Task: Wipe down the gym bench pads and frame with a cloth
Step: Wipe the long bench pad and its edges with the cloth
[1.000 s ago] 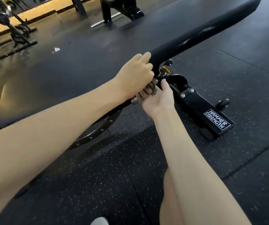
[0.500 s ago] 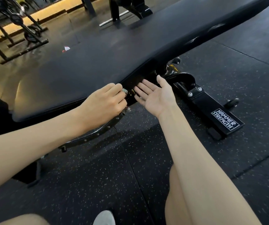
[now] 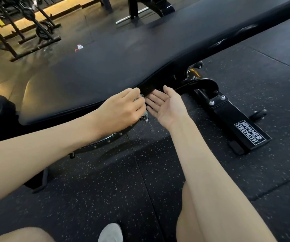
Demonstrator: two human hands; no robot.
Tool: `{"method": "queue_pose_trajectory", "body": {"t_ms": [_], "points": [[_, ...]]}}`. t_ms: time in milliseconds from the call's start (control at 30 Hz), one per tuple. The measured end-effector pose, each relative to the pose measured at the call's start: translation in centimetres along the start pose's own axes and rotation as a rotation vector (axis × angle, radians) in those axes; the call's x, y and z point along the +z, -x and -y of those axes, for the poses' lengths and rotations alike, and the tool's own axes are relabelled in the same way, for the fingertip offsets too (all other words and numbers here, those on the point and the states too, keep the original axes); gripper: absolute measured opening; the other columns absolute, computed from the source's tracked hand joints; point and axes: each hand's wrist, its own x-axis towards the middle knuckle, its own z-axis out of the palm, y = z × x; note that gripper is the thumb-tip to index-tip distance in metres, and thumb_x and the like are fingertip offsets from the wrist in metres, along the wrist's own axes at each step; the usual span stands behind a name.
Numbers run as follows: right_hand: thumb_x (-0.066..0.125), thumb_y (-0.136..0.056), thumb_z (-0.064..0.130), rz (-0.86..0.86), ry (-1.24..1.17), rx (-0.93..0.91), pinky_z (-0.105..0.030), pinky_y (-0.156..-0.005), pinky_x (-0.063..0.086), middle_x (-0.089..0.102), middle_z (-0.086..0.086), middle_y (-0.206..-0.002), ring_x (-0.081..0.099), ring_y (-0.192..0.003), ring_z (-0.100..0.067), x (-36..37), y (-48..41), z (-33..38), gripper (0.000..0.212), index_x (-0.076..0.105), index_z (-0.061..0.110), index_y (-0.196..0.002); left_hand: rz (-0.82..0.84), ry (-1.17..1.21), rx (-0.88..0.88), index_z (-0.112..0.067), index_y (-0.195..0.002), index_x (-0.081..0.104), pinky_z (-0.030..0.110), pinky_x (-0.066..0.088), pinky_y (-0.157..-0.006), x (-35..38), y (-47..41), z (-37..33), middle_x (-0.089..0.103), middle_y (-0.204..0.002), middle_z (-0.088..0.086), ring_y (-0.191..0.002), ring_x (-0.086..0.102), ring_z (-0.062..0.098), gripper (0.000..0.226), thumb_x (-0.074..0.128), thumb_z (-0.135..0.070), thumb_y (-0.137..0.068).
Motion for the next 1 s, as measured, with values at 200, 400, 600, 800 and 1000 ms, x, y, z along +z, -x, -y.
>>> {"method": "queue_pose_trajectory", "body": {"t_ms": [200, 400, 600, 800, 1000], "points": [[0.039, -0.102, 0.034, -0.109, -0.102, -0.012, -0.029, -0.067, 0.050, 0.068, -0.010, -0.107, 0.065, -0.087, -0.020, -0.4, -0.4, 0.3, 0.039, 0.064, 0.008, -0.117, -0.004, -0.051, -0.086, -0.011, -0.066, 0.057, 0.030, 0.043, -0.063, 0.8, -5.1, -0.3, 0.050, -0.065, 0.003, -0.071, 0.051, 0.025, 0.022, 0.045, 0.005, -0.076], [0.049, -0.097, 0.029, -0.277, -0.148, -0.073, -0.034, -0.082, 0.052, 0.068, -0.009, -0.102, 0.062, -0.088, -0.023, -0.6, -0.9, 0.4, 0.030, 0.063, 0.012, -0.118, 0.044, -0.036, -0.188, -0.013, -0.066, 0.061, 0.028, 0.046, -0.062, 1.2, -8.0, -0.7, 0.052, -0.065, 0.001, -0.071, 0.056, 0.021, 0.032, 0.037, 0.006, -0.076], [0.039, -0.101, 0.029, -0.248, -0.076, -0.011, -0.040, -0.095, 0.050, 0.070, -0.014, -0.107, 0.065, -0.103, -0.025, -0.6, -0.3, -0.1, 0.038, 0.062, 0.007, -0.121, -0.076, -0.016, -0.113, -0.003, -0.083, 0.064, 0.033, 0.047, -0.069, 0.2, -2.7, -2.5, 0.058, -0.077, 0.009, -0.075, 0.052, 0.025, 0.020, 0.047, 0.007, -0.090], [0.030, -0.104, 0.027, -0.176, -0.012, -0.004, -0.033, -0.091, 0.044, 0.065, -0.009, -0.116, 0.061, -0.101, -0.020, -0.6, 0.0, 0.5, 0.041, 0.057, 0.006, -0.128, -0.045, -0.044, -0.178, -0.004, -0.081, 0.061, 0.035, 0.047, -0.067, 0.8, -1.1, -1.9, 0.058, -0.075, 0.009, -0.071, 0.051, 0.026, 0.023, 0.045, 0.008, -0.091], [0.037, -0.102, 0.025, -0.240, -0.069, -0.032, -0.033, -0.079, 0.050, 0.069, -0.008, -0.101, 0.064, -0.091, -0.020, -0.9, -0.2, 0.7, 0.036, 0.065, 0.007, -0.115, -0.029, -0.073, -0.238, -0.009, -0.070, 0.058, 0.030, 0.041, -0.065, 1.4, -5.1, -2.0, 0.054, -0.065, 0.007, -0.068, 0.052, 0.025, 0.032, 0.038, 0.010, -0.086]]}}
